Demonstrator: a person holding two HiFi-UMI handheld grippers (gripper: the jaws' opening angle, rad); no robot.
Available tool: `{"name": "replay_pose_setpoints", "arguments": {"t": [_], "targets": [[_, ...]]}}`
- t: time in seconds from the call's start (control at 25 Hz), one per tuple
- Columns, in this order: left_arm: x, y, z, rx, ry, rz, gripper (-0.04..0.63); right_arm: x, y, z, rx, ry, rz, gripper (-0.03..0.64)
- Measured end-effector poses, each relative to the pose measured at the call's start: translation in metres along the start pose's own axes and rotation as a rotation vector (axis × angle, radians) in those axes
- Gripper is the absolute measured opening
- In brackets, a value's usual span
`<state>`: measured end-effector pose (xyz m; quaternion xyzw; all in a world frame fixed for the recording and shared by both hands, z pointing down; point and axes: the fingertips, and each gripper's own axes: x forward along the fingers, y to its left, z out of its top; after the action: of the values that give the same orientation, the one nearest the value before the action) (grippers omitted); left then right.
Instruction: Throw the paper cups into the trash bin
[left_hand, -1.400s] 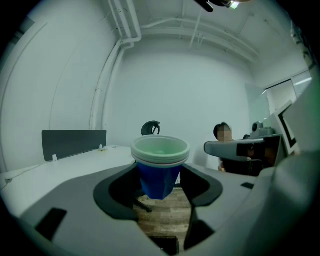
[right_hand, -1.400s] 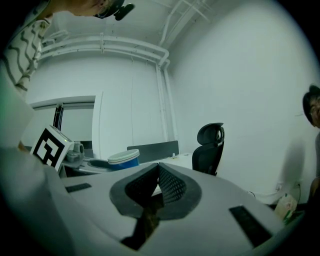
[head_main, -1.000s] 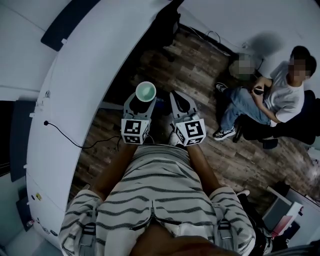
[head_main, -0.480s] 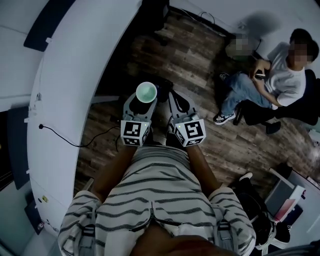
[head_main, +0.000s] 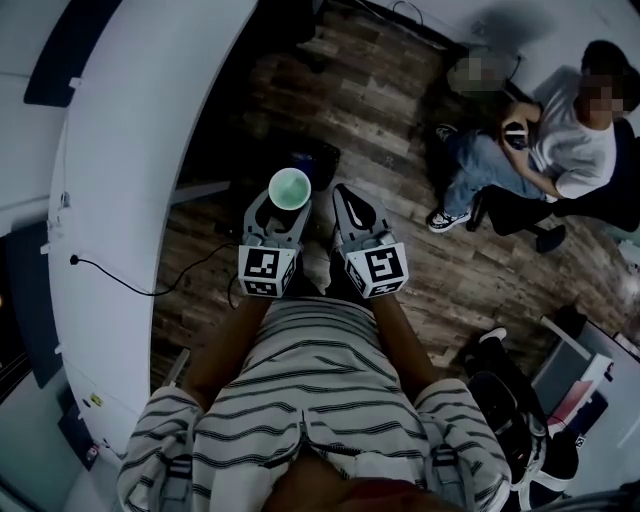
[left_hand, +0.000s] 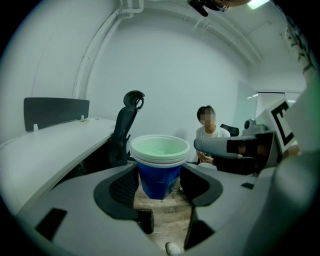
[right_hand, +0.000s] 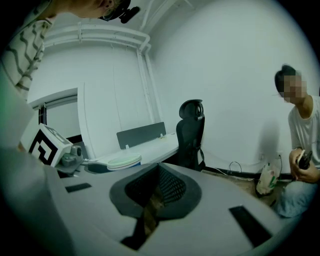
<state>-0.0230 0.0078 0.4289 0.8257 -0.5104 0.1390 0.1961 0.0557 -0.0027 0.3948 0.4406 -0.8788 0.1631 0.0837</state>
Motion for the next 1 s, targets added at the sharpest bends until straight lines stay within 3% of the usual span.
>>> {"name": "replay_pose_setpoints", "arguments": {"t": [1.0], "targets": [[0.049, 0.010, -0.079, -0.066, 0.119, 0.015, 0.279, 0.010, -0.037, -0.078, 0.077, 0.084, -0.039, 0.009]]}}
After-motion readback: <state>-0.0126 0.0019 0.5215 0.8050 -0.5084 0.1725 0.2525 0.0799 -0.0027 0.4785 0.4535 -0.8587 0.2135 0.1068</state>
